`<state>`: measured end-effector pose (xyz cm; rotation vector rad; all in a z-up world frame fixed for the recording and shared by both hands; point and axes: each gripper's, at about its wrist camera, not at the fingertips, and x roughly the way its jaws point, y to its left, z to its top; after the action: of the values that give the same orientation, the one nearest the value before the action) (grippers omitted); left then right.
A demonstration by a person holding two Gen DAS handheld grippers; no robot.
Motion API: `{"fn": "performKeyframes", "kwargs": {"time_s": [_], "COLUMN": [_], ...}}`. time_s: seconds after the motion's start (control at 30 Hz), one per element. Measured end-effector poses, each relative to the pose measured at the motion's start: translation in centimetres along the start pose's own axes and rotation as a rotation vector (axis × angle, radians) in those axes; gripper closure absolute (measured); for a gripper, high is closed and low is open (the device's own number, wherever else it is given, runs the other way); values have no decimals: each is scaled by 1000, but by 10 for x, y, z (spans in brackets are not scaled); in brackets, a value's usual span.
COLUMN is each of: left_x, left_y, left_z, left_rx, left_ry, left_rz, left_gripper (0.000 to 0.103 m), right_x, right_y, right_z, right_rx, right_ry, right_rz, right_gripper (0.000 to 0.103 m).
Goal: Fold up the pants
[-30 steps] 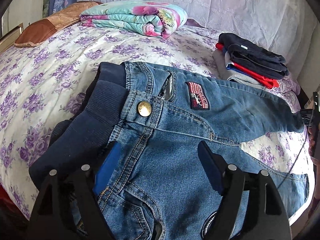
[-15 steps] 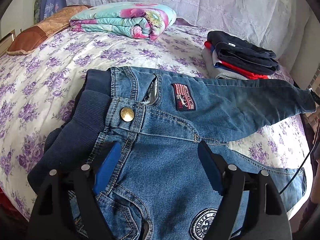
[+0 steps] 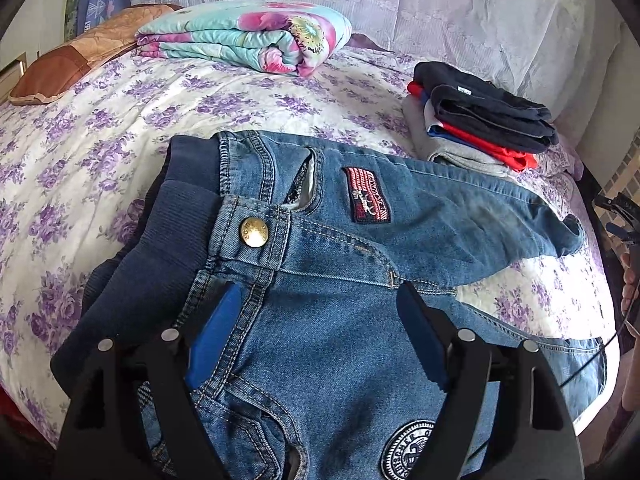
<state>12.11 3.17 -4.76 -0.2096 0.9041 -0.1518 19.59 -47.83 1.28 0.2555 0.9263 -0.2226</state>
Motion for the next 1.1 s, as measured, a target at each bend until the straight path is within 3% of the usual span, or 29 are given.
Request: {"fn": "performKeyframes", "kwargs": {"time_s": [0.03,0.1,0.13,0.17,0.23,0.27,0.33,0.37,0.4,0.53,0.57,0.67,0.77,0.87,0.97,1.1], "left_x": [0,0,0,0,2,2,2,1,0,-12,-19,-49,-62,-45,-31,-31], "left_y": [0,-1,0,0,0,0,1,2,3,6,9,29,55,73,78,58], "left_z": [0,0,0,-1,-3,-3,-2,-2,-2,-3,-2,12,33,56,69,77], "left_rx": [4,6,6,6,8,8,4,0,-3,12,6,-52,-92,-96,-114,-40], "left_ry": [1,-1,-2,-1,3,5,7,8,10,-10,-26,-94,-130,-76,-37,-80], "left_rz": [3,4,6,10,22,27,28,26,24,19,9,-25,13,56,72,74], "left_gripper": [26,25,25,25,25,25,25,25,25,25,25,24,15,15,15,15], "right_x": [19,57,73,83,98,108,135,143,137,83,66,12,-28,-54,-76,-98], "right_y": [-3,-17,-24,-29,-32,-37,-50,-57,-60,-27,-19,6,30,58,85,101], "right_z": [-3,-5,-1,7,20,25,26,24,21,13,11,-2,-15,-34,-61,-93], "right_rx": [25,98,114,94,8,-9,40,91,132,7,-25,-63,-93,-137,-147,-110], "right_ry": [63,157,155,104,-31,-58,13,56,43,-119,-153,-197,-202,-195,-219,-316], "right_rz": [9,53,61,17,-127,-222,-319,-314,-298,-323,-294,-124,64,205,255,215], "right_gripper": [7,35,56,64,66,66,62,58,58,54,43,26,18,14,13,3]}}
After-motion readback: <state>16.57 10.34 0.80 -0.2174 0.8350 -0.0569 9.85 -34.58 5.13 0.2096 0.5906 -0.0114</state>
